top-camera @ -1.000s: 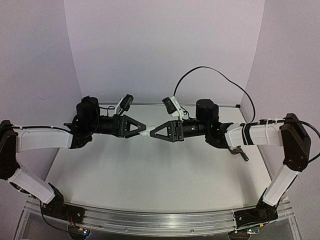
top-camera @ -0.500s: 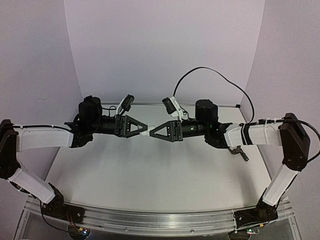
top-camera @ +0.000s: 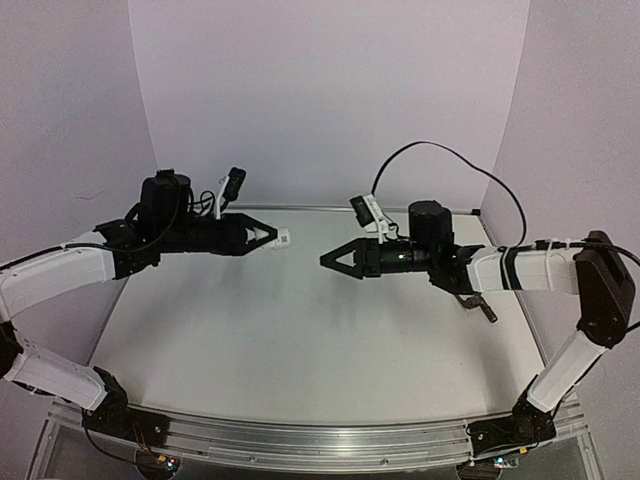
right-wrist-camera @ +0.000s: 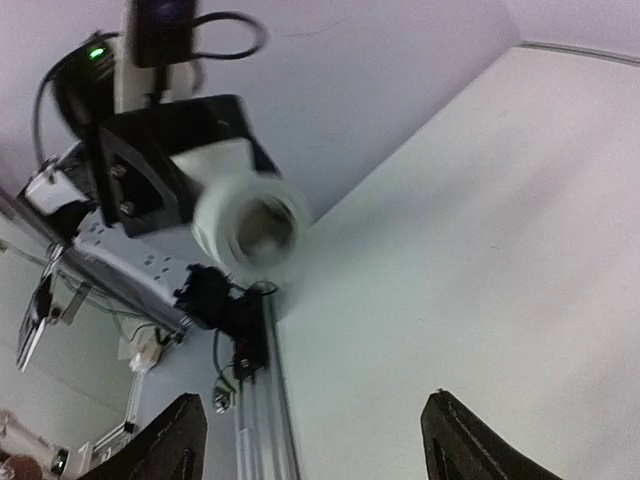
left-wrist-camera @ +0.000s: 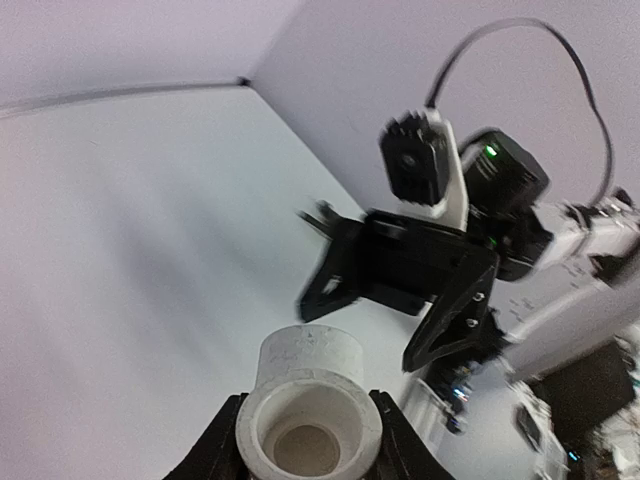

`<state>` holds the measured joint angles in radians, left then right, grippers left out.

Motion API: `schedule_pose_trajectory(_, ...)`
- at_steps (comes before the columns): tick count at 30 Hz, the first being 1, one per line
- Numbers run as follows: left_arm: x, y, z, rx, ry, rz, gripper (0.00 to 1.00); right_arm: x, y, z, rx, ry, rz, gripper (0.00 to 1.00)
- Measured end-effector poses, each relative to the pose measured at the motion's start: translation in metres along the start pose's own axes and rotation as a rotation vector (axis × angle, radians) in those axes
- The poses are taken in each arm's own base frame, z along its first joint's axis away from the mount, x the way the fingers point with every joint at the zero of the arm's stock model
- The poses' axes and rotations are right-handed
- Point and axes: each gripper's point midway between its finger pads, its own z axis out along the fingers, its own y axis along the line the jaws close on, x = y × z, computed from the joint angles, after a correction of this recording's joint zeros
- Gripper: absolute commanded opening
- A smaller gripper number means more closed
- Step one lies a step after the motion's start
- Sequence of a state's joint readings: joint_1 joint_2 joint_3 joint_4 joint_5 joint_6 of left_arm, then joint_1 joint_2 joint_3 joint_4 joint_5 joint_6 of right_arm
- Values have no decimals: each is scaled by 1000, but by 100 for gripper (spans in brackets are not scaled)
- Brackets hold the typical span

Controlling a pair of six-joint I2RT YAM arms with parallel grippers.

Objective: Install the water faucets

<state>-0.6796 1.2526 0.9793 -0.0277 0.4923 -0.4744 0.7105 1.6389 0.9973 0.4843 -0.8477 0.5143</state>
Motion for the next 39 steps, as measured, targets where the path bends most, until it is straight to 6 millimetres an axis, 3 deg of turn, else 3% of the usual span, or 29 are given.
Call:
schedule_pose_trajectory(3,-36,17,-21,-212,-77,68,0,-13,-46,-45,208,-65,49,82)
schedule_pose_trajectory(7,-65,30,-47,-404,-130,153,0,-25,-118,-117,677,-98,72,90)
schedule_pose_trajectory(11,-66,37,-60,-479,-126,204,0,-40,-154,-174,1064,-24,63,94)
schedule_pose_trajectory(15,-61,43,-63,-507,-112,240,0,-55,-180,-232,1291,5,136,96)
schedule_pose_trajectory(20,-55,42,-66,-503,-93,261,0,-30,-222,-320,1414,-1,369,98)
schedule_pose_trajectory(22,-57,34,-71,-484,-106,269,0,-17,-236,-341,1418,-7,452,98)
schedule_pose_trajectory(25,-61,22,-78,-450,-128,278,0,6,-256,-359,1396,-7,569,98)
schedule_pose_trajectory(28,-62,16,-80,-424,-127,283,0,26,-267,-363,1340,-10,661,98)
schedule_pose_trajectory(39,-63,16,-89,-455,-134,309,0,71,-283,-349,1222,-16,810,98)
